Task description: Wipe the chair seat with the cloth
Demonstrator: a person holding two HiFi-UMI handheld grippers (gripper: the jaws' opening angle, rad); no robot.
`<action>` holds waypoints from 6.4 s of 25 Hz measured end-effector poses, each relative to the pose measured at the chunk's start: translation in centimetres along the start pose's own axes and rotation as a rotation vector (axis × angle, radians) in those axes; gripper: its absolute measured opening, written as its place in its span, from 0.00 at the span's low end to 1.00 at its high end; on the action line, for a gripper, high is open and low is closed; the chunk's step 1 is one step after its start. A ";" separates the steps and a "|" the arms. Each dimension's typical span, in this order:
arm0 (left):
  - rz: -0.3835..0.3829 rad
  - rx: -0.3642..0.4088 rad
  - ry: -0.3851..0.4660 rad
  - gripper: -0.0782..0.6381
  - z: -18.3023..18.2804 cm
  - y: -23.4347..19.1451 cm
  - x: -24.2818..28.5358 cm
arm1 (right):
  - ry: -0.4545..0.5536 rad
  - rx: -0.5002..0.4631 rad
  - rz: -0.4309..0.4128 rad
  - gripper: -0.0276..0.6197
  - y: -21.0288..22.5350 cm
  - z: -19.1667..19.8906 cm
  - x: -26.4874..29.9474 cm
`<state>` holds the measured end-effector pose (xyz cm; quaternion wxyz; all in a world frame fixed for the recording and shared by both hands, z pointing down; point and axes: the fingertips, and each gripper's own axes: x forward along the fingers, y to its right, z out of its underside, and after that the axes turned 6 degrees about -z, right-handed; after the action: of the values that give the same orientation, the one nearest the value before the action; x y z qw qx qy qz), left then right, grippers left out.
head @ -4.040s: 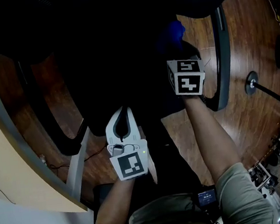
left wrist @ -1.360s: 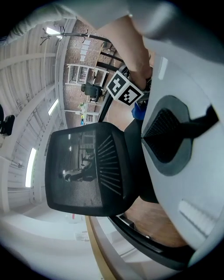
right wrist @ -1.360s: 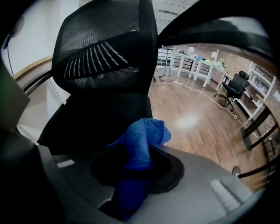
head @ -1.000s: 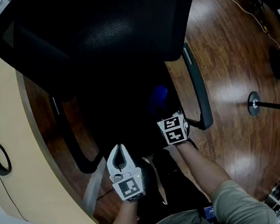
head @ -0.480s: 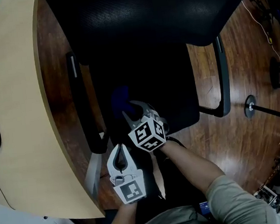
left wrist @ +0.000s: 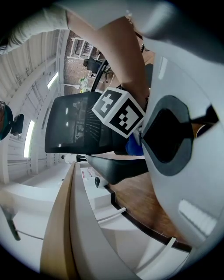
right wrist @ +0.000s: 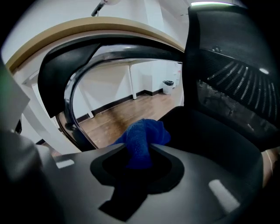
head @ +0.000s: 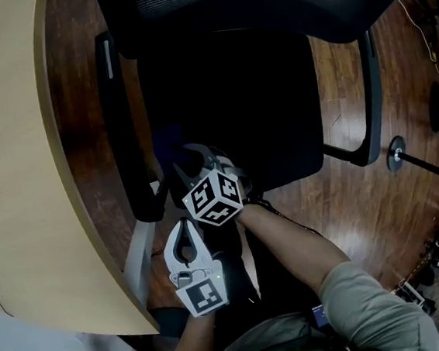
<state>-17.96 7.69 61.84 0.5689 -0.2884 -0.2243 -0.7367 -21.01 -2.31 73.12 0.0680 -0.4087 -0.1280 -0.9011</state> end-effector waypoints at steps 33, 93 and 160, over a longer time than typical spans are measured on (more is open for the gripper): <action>0.367 0.284 0.023 0.12 -3.0 23.5 6.0 | -0.039 0.686 0.709 0.20 21.8 24.6 -23.7; 0.292 0.243 0.058 0.12 -3.3 19.4 2.5 | -0.009 0.476 0.460 0.20 12.3 18.3 -21.2; 0.066 0.100 -0.021 0.12 5.2 3.7 -3.7 | -0.059 0.161 0.078 0.20 -7.2 10.2 -8.0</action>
<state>-12.83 12.79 63.13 0.6043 -0.2747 -0.2572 -0.7023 -10.07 7.64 72.23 0.1320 -0.4328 -0.1861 -0.8722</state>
